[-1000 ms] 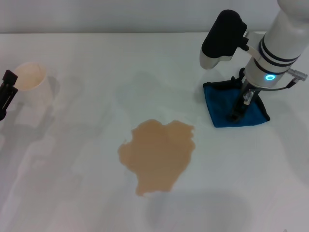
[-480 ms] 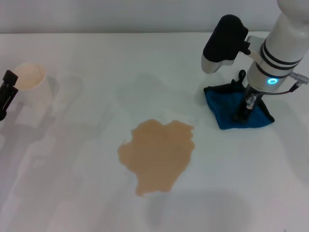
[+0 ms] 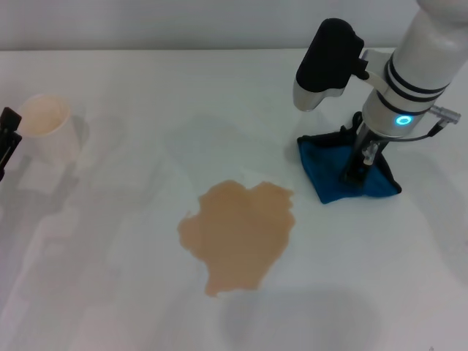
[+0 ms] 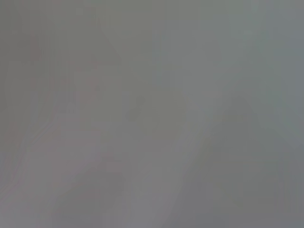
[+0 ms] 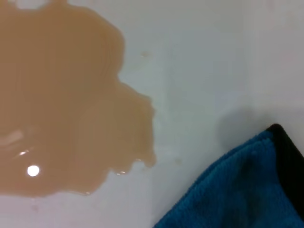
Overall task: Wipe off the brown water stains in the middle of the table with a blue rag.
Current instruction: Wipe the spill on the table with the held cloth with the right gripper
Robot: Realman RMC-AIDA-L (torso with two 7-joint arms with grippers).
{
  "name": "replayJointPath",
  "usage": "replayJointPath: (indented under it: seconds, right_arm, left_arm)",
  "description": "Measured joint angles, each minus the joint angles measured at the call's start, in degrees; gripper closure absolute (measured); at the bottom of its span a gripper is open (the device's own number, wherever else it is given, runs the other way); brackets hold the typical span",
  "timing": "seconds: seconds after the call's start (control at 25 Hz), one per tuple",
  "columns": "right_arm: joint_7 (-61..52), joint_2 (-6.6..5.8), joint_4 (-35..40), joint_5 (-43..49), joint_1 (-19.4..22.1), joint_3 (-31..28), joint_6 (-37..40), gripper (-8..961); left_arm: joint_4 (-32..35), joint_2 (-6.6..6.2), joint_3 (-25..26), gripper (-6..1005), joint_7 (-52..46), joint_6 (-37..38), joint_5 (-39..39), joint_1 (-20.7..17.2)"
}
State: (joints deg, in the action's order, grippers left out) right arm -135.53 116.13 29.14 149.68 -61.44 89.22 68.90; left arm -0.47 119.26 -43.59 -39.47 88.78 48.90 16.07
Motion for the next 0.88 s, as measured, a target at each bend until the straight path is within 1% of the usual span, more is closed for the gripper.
replayJointPath:
  seconds: [0.16, 0.4, 0.52, 0.6, 0.72, 0.88]
  right_arm:
    - [0.1, 0.08, 3.3, -2.7, 1.9, 1.1, 2.1, 888]
    - [0.4, 0.03, 11.0, -8.7, 5.7, 3.6, 6.4, 887]
    - [0.7, 0.02, 12.6, -11.1, 6.5, 4.4, 7.5, 888]
    - [1.0, 0.02, 13.3, -13.0, 7.2, 6.4, 8.0, 888]
    - [1.7, 0.01, 14.4, -15.5, 8.5, 11.1, 8.4, 888]
    - [5.0, 0.01, 15.7, -21.4, 10.8, 15.0, 9.3, 889]
  left_arm:
    - [0.1, -0.02, 0.0, 109, 0.0, 0.0, 0.0, 0.0]
    - [0.2, -0.09, 0.1, 109, 0.0, 0.0, 0.0, 0.4]
    - [0.2, -0.09, 0.5, 109, 0.0, 0.0, -0.2, 0.5]
    - [0.2, -0.09, 0.6, 109, 0.0, -0.1, -0.4, 0.5]
    - [0.2, -0.09, 0.6, 109, 0.2, -1.4, -0.9, 0.5]
    - [0.1, -0.08, 0.6, 109, 0.6, -2.7, -1.3, 0.4]
